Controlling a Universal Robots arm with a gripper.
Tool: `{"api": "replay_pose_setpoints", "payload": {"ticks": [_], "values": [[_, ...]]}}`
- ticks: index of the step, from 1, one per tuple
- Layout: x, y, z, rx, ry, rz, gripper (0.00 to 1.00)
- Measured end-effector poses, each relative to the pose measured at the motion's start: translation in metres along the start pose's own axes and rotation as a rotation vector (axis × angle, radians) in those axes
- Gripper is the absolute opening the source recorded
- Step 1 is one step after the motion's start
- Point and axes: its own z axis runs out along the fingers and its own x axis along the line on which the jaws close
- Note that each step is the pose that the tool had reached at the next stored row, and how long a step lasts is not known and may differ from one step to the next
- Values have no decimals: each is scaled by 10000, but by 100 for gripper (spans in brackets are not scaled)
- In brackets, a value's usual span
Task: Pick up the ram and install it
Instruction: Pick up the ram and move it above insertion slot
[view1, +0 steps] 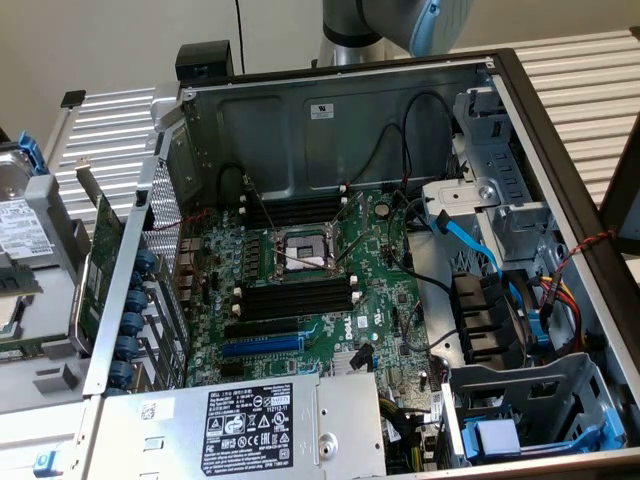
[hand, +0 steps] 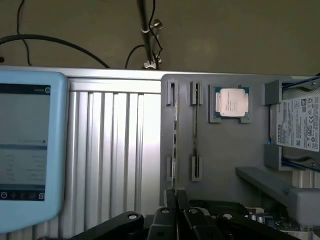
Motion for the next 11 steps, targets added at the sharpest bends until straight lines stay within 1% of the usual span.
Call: {"api": "replay_pose_setpoints", "payload": {"ticks": [11], "values": [[53,-411,-510,-11,-9,1,13]]}}
